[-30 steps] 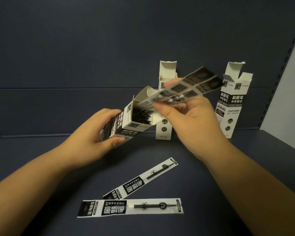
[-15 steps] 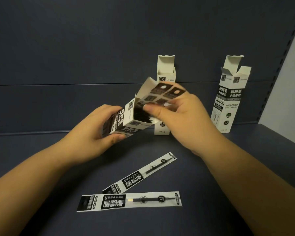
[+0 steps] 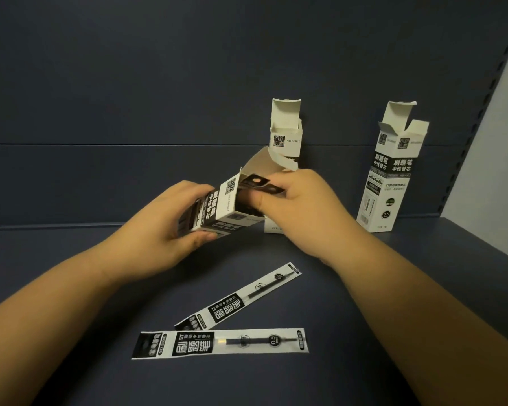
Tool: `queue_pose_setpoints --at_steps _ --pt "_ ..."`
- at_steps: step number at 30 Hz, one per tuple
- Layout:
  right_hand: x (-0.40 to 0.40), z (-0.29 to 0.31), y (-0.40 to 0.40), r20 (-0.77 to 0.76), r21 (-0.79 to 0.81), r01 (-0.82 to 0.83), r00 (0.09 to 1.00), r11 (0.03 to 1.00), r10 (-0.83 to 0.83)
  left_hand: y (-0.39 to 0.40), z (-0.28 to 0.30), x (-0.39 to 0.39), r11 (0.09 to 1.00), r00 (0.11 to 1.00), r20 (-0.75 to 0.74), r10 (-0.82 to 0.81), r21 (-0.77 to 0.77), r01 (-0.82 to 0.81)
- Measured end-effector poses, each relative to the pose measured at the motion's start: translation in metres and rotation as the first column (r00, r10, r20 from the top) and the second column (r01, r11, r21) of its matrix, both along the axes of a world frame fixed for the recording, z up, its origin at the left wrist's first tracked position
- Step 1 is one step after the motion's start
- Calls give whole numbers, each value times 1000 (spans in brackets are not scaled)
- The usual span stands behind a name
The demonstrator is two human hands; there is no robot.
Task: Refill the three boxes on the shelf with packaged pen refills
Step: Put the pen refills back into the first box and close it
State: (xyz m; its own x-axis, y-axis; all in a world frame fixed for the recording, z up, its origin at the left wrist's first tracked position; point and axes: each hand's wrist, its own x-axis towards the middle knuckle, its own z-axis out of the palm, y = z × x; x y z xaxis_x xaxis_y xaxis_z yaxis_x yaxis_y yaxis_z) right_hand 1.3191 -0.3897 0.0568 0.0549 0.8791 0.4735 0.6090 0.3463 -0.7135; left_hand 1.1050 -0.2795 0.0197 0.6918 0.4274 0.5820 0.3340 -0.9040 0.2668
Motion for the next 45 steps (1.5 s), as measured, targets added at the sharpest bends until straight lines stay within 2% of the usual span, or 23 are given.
queue_pose_setpoints --at_steps 2,4,6,8,13,15,20,25,28,32,39,41,43,45 --pt "0 1 -1 32 -33 -7 999 999 8 1 0 0 1000 1000 -5 7 -5 -7" --pt "1 3 -6 65 30 -19 998 999 17 2 0 -1 1000 1000 -11 12 -9 -12" --pt "4 6 -11 22 95 -26 999 995 24 2 0 -3 1000 1000 -10 21 -18 -22" --pt "4 8 -12 23 89 -14 1000 996 12 1 0 -3 1000 1000 -1 17 -12 -17" --pt "-6 5 -3 290 -24 86 954 996 -75 -2 1 1 999 1000 -11 2 35 -1" --pt "-7 5 -4 290 -19 88 954 996 -79 -2 1 1 1000 1000 -10 16 25 -16" --pt "-2 7 -11 158 21 58 986 998 -60 -4 1 0 1000 1000 -7 21 7 -21" --pt "-11 7 -3 373 -51 134 922 990 -106 -5 2 1 1000 999 -26 22 19 -21" --pt "-8 6 -6 297 -2 114 949 993 -108 -4 2 1 999 999 -23 37 -2 -37" --pt "-2 5 -11 48 82 46 998 996 -50 -3 2 0 999 999 -13 46 -19 -46" --pt "-4 -2 -8 -125 228 104 989 968 -77 0 0 -6 988 995 70 76 -138 -65" --pt "0 -5 -5 -180 170 156 976 973 -125 -1 1 -8 983 992 85 89 -169 -74" --pt "4 -6 -2 -166 53 208 966 977 -197 -1 2 -9 977 990 94 106 -197 -86" --pt "7 -8 0 13 -116 216 976 969 -216 0 2 -8 973 989 94 118 -210 -96"
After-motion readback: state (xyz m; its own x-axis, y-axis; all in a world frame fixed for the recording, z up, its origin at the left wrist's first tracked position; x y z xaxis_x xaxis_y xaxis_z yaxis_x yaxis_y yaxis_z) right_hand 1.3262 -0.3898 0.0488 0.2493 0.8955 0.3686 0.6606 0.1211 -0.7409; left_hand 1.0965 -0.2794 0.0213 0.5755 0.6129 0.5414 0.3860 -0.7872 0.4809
